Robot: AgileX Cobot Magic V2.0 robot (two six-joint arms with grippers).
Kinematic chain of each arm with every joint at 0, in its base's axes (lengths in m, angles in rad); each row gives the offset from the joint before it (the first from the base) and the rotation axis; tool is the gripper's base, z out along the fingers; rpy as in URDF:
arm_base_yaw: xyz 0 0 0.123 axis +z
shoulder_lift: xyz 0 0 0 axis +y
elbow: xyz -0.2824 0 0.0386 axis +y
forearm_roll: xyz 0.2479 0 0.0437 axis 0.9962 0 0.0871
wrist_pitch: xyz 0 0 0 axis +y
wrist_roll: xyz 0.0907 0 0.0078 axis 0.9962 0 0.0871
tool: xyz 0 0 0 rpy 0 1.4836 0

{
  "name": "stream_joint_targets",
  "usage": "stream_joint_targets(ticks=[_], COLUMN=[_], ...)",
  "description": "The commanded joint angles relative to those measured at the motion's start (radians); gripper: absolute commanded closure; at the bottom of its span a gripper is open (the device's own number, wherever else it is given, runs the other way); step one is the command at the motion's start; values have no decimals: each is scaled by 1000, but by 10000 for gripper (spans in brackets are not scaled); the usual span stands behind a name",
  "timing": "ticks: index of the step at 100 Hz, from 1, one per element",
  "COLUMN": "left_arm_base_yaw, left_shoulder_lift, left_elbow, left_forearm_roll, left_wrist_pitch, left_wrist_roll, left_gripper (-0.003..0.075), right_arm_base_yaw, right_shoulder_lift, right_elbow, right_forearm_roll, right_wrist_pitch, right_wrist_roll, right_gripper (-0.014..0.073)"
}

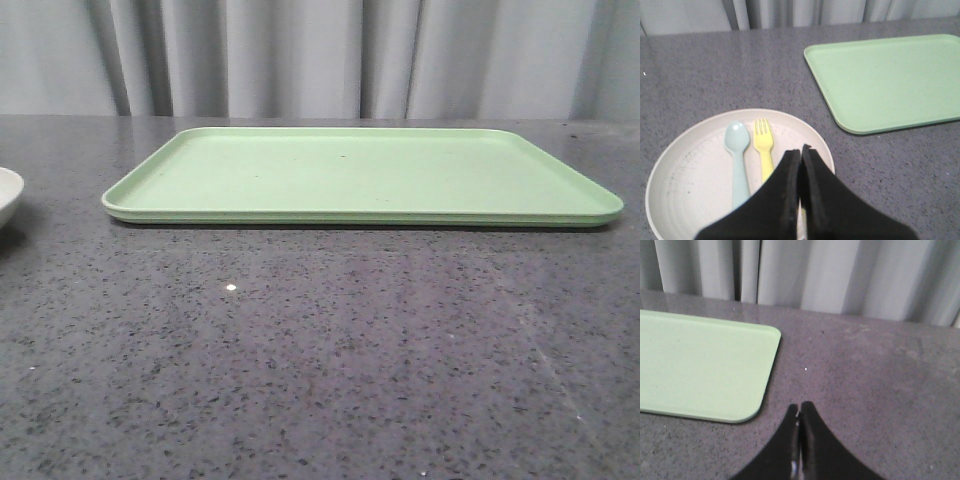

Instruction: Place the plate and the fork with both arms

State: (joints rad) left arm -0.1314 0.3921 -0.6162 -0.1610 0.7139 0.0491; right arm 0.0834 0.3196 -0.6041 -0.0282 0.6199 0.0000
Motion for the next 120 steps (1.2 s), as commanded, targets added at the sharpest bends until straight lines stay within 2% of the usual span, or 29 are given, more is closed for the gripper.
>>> stream_joint_targets(ticks=[1,16,68,76,84,88,95,102,112,120], left_arm_base_yaw=[-7,-7,-7,-7,-7,-7,-7,-7,-7,-7], left_shoulder_lift=[76,147,157,157,157,157,157,157,157,157], left_elbow=[-98,-173,-174,-174,-174,-174,-174,-174,-174,-174], left_forearm_roll=[-14,-14,-5,-5,-5,-7,-7,-7,-7,-7], left_wrist_pitch=[43,100,128,135,137,137,137,137,137,119], left_wrist_roll=[-49,-49,-49,-49,-49,-49,-49,-49,-49,-49], left_gripper=[741,741,740,723,643,592,464,288,108,76], right_arm_base_yaw=[-6,-6,-6,-6,-6,-6,-6,-6,-6,-6], right_shoulder_lift=[83,168,194,194,194,194,194,194,194,194], right_elbow=[-110,-186,-188,-188,-188,-188,-188,-188,-188,-188], right_forearm_roll=[-6,-6,-6,-6,-6,-6,-6,-6,-6,-6], right_wrist_pitch=[68,185,193,197,199,199,199,199,196,194], right_wrist_roll=[0,0,0,0,0,0,0,0,0,0], right_gripper=[713,713,710,683,587,509,351,182,67,50])
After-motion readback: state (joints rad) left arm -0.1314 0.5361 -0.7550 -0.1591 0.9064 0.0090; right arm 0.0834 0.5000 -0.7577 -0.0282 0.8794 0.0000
